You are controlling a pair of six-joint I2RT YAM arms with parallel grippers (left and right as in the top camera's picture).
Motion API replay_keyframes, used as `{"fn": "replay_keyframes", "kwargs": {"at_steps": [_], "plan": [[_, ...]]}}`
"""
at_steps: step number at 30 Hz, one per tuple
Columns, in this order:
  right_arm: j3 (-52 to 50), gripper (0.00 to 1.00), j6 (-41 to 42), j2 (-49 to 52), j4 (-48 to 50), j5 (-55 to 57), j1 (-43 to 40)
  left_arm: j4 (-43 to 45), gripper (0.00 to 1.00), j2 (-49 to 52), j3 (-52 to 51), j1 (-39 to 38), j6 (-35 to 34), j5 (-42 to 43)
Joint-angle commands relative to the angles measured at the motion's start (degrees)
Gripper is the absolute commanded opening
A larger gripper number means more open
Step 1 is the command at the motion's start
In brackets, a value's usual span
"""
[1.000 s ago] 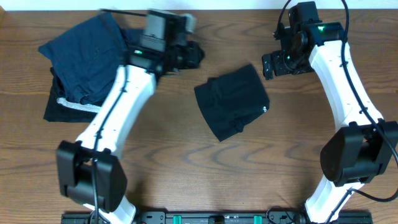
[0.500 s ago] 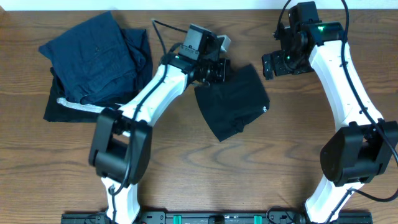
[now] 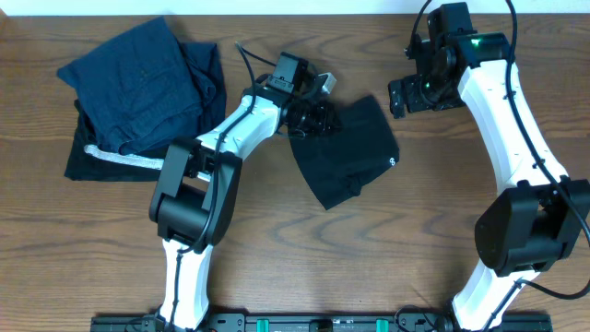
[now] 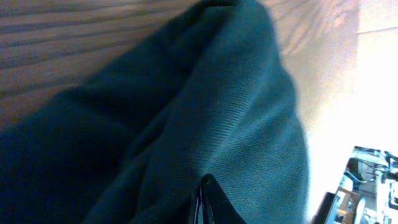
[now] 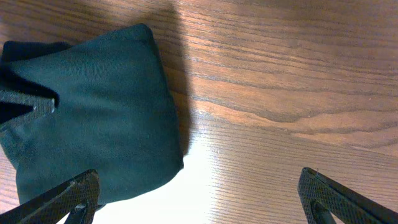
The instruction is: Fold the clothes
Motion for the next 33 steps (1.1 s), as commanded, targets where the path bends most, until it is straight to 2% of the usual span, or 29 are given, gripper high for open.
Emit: {"fn": "replay_keyframes", "kwargs": {"at_steps": [1,9,18,21,24,30,33], "plan": [[0.57,0.99,-0.63,-0.37,-0.04,0.63,-0.07,-0.11,0.06,3.56,-0.81,0.46,2.29,-2.86],[0.59,0.99,-0.63,-0.37,-0.04,0.61,-0.07,-0.61,0.06,5.29,-0.85,0.46,1.2,-1.84],[0.57,0.99,-0.63,-0.37,-0.04,0.61,-0.07,-2.75,0.06,-5.49,-0.24,-0.02,0.35,-1.27],[0.57,0.99,-0.63,-0.37,-0.04,0.63,-0.07,-2.93,0.06,-7.87,-0.26,-0.94,-1.4,2.16],[0.57,0.99,-0.63,-0.37,-0.04,0.63,-0.07,-3.41,0.06,-7.91,-0.28,-2.25,-1.4,7.76],[0.57,0.99,-0.63,-0.37,-0.04,0.61,-0.07,-10.14,0.06,-6.75,-0.48,-5.62,-1.11,7.87],[0.57,0.99,-0.63,-0.37,-0.04,0.63,-0.07,-10.71,0.06,-6.25,-1.66,-6.82,-0.9,7.82]]}}
